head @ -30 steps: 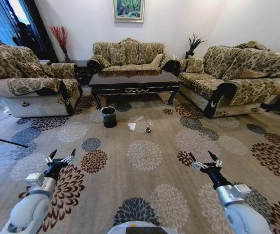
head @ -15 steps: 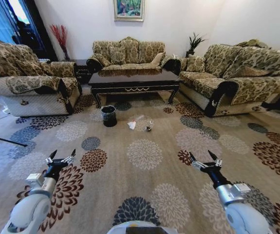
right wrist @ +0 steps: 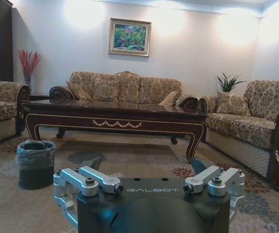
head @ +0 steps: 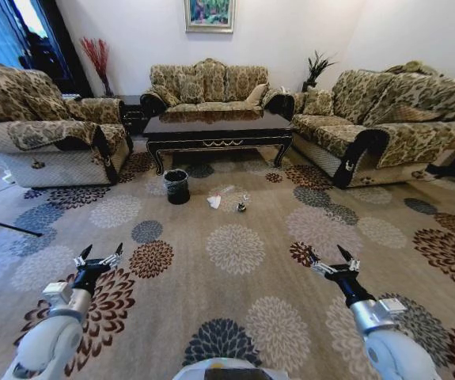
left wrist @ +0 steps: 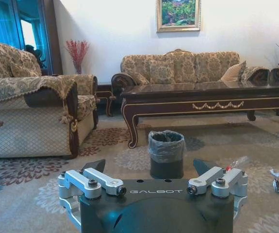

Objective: Move to the front of the table and pick up the trash from the floor, then place it into the trash bin.

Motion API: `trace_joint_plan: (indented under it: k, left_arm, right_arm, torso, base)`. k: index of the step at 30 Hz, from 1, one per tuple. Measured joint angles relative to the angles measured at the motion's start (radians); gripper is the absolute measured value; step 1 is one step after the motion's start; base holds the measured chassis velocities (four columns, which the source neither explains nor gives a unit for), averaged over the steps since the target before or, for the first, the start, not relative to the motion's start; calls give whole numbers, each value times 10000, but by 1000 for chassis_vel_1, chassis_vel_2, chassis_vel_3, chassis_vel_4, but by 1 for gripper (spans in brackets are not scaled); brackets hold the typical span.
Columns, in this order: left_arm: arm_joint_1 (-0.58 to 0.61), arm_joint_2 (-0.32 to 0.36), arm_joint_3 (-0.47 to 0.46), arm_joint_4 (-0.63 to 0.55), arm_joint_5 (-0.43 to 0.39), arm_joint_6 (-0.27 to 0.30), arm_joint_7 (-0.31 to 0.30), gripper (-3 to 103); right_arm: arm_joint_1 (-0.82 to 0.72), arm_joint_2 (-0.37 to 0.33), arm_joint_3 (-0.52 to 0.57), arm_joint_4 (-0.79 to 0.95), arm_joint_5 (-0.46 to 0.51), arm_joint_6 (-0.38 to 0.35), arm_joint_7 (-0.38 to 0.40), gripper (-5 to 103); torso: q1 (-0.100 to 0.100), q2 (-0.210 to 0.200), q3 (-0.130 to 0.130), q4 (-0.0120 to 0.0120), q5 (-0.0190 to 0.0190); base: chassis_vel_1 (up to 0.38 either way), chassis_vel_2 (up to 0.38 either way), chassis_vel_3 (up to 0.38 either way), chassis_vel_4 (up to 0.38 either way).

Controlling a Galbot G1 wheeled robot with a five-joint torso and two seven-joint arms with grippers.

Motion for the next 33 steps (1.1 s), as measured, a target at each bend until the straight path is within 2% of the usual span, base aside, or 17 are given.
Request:
trace_joint_plan:
  k: [33]
  left_arm:
    - [-19, -49, 65, 23, 51, -16, -10, 100]
  right_arm:
    - [-79, 303, -140, 47, -180, 66, -40, 100]
  torso:
    - [-486, -1343, -856, 0, 0]
  base:
    - [0, 0, 0, 0]
